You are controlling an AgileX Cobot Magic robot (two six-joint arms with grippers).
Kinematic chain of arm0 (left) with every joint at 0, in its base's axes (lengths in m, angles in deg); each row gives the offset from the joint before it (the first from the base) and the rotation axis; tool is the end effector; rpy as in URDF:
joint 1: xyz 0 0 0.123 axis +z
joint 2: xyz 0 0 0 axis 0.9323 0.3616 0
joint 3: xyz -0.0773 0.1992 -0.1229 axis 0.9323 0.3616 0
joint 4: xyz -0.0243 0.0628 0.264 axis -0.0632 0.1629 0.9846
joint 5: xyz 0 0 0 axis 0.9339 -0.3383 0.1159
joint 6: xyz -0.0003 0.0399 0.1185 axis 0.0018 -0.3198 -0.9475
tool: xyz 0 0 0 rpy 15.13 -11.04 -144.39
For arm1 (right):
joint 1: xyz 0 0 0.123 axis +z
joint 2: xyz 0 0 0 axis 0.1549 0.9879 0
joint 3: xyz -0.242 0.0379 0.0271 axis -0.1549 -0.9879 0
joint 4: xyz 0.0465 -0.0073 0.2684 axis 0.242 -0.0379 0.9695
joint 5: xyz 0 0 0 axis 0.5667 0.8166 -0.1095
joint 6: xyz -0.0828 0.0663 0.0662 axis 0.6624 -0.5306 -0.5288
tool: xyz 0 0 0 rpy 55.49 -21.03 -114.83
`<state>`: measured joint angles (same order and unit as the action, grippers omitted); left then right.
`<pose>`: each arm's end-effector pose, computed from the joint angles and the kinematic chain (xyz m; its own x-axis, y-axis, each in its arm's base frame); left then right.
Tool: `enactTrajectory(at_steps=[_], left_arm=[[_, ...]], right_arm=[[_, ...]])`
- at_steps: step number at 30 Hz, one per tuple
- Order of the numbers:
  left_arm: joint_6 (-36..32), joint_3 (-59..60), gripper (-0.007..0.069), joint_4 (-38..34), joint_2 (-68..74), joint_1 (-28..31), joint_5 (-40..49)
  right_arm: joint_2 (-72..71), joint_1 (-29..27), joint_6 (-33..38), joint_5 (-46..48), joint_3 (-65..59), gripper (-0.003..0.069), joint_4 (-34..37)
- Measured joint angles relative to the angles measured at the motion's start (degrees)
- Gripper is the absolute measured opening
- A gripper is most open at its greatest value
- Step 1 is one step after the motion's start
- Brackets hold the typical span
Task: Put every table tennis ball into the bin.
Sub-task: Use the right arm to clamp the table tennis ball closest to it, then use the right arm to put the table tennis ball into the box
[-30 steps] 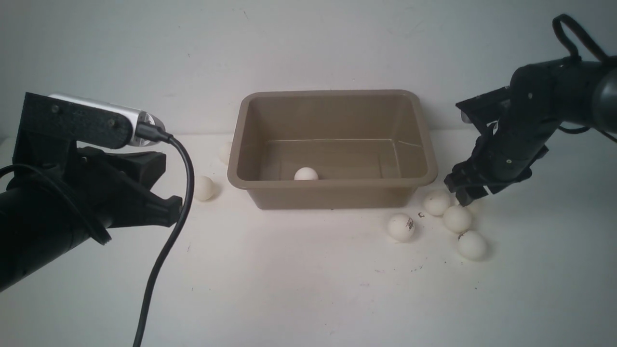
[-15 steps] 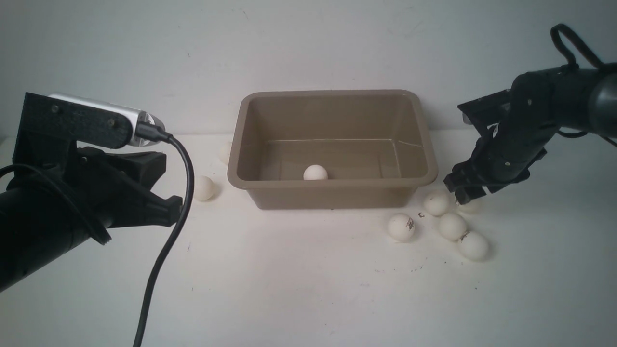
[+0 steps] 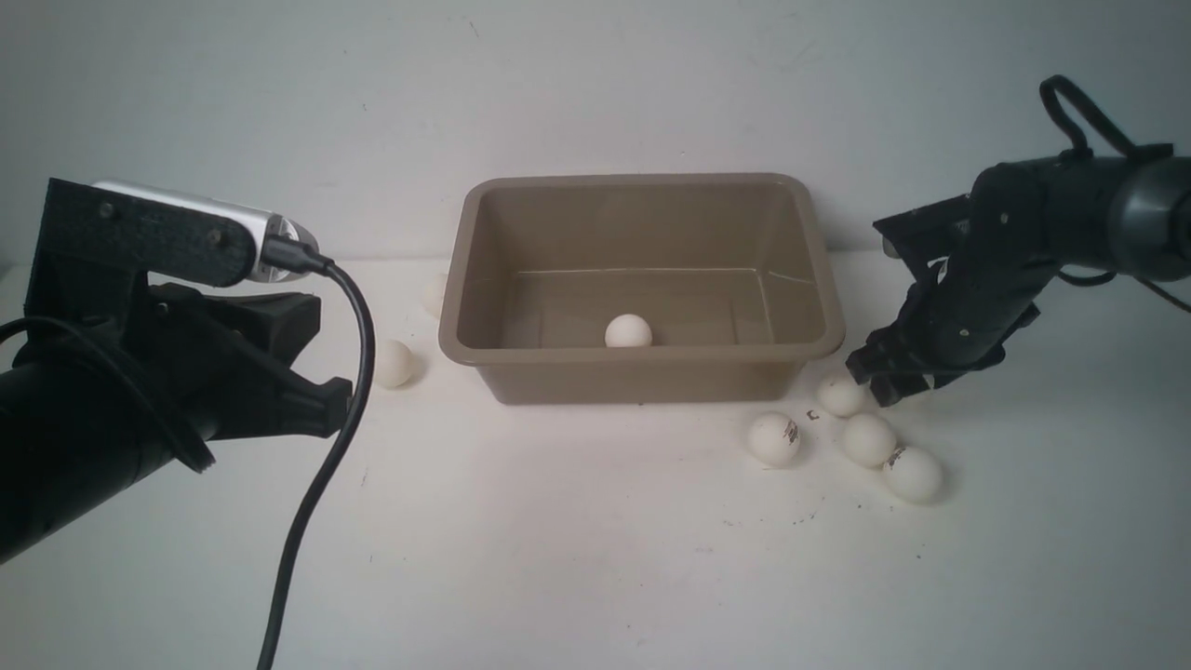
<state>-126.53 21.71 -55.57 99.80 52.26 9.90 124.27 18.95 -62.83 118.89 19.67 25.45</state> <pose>0.2798 -0.0832 0.2282 -0.3628 0.0609 -0.9299 0.2687 0.9623 -0.0418 0.4297 0.0742 0.0751 -0.9137 -0.3433 -0.2176 -0.3400 0.9389 -0.0538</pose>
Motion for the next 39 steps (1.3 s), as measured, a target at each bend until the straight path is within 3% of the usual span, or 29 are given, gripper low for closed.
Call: enactTrajectory(at_steps=[8,13,21,31,39], left_arm=[[0.0,0.0,-0.0004,0.0,0.0,0.0,0.0],[0.0,0.0,-0.0004,0.0,0.0,0.0,0.0],[0.0,0.0,-0.0004,0.0,0.0,0.0,0.0],[-0.1,0.0,-0.0004,0.0,0.0,0.0,0.0],[-0.2,0.0,-0.0004,0.0,0.0,0.0,0.0]], right_arm=[[-1.3,0.1,-0.5,11.3,14.9,0.0364,-2.7],[-2.4,2.9,4.1,13.0,25.2,0.0364,8.5],[3.4,8.4,5.0,13.1,26.1,0.0364,11.7],[6.4,9.1,4.0,14.1,26.1,0.0426,10.3],[-0.6,9.1,3.5,18.8,26.1,0.0253,0.7]])
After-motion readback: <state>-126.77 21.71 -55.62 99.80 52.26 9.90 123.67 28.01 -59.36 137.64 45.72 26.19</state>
